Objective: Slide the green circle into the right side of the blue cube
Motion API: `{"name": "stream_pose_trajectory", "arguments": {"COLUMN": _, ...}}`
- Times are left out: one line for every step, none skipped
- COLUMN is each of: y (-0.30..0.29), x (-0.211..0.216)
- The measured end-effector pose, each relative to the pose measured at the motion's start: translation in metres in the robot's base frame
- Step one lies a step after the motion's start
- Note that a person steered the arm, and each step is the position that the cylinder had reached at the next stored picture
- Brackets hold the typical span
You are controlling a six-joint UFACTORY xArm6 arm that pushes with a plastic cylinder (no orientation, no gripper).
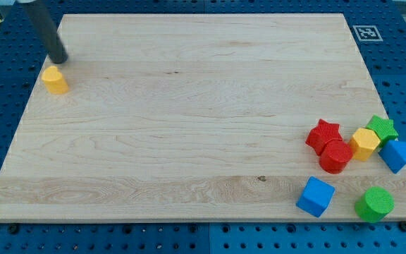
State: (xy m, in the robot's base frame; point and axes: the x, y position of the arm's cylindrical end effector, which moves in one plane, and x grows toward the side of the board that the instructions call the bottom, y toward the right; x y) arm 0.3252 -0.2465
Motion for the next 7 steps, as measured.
{"name": "stream_pose_trajectory", "arguments": {"y": 0.077, "x": 0.017}}
{"name": "stream_pose_trajectory", "arguments": {"y": 0.164, "x": 0.03}}
{"name": "stream_pose_trajectory", "arguments": {"y": 0.262, "x": 0.037}}
{"name": "stream_pose_trajectory", "arguments": {"y": 0.357, "x": 0.056}}
{"name": "stream_pose_trajectory", "arguments": {"y": 0.448, "x": 0.072}}
{"name": "stream_pose_trajectory", "arguments": {"y": 0.533, "x": 0.095}}
{"name": "stream_pose_trajectory", "arguments": {"y": 0.575, "x": 0.131}}
